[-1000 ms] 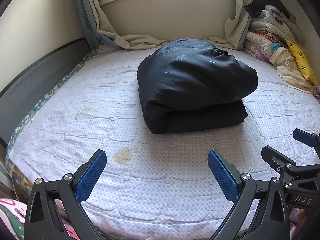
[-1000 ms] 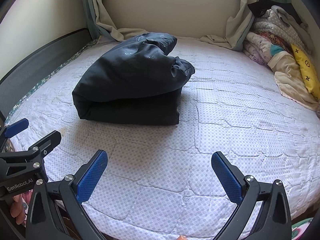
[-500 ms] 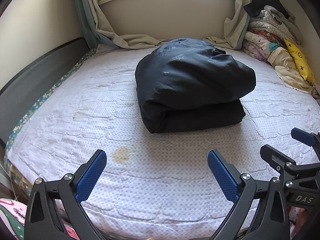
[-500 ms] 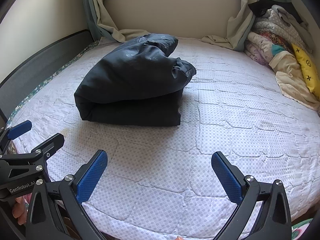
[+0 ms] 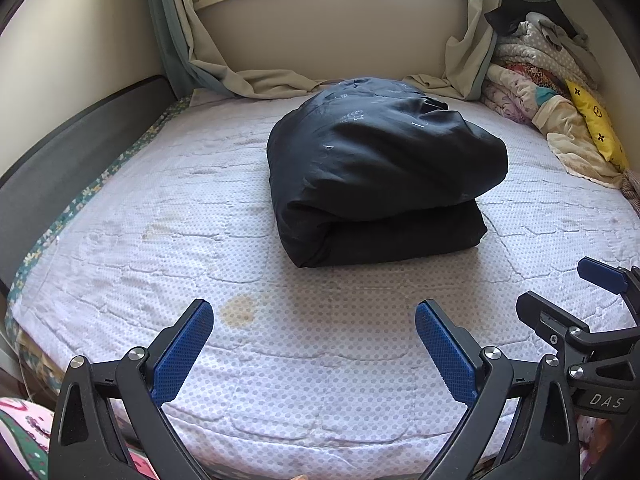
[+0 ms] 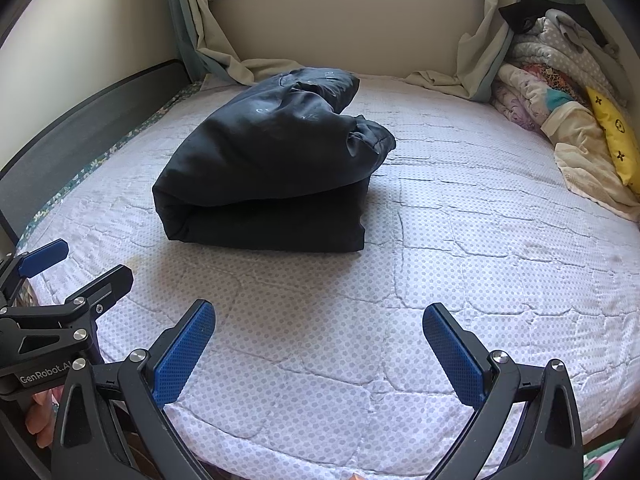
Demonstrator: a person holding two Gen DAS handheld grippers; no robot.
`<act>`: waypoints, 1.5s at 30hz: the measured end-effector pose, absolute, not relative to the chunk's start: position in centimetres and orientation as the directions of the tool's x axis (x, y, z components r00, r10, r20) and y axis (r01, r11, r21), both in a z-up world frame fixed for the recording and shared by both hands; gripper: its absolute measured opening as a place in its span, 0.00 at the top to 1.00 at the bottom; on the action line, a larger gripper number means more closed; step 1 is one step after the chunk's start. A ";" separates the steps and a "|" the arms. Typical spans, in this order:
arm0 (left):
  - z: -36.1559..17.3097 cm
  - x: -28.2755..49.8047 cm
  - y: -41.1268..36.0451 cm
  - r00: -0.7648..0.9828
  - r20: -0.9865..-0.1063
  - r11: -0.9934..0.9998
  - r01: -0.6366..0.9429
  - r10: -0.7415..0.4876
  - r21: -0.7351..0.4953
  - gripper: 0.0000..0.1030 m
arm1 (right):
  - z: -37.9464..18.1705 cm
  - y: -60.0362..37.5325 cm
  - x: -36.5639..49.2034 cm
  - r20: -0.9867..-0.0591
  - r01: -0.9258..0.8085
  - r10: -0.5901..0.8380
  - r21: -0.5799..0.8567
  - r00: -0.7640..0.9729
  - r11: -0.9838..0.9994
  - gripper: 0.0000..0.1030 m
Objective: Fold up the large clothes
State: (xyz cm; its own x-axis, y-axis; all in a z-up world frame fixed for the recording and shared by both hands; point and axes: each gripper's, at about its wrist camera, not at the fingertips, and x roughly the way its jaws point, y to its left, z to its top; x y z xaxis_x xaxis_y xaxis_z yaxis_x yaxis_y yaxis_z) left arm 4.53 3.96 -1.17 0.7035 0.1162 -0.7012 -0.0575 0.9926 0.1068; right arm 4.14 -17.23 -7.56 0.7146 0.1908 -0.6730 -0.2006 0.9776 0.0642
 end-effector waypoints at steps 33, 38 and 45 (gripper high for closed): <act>-1.1 4.7 4.1 0.703 -0.701 0.992 -0.056 0.121 0.114 0.01 | -7.6 -17.2 4.3 -0.677 -0.215 0.203 0.067 0.708 0.974 0.00; -1.3 4.8 4.3 0.700 -0.703 0.991 -0.057 0.123 0.117 0.01 | -7.8 -17.1 4.4 -0.680 -0.219 0.203 0.064 0.705 0.974 0.00; -1.5 4.8 4.3 0.699 -0.704 0.992 -0.057 0.122 0.115 0.01 | -7.9 -17.1 4.4 -0.681 -0.218 0.204 0.066 0.703 0.974 0.00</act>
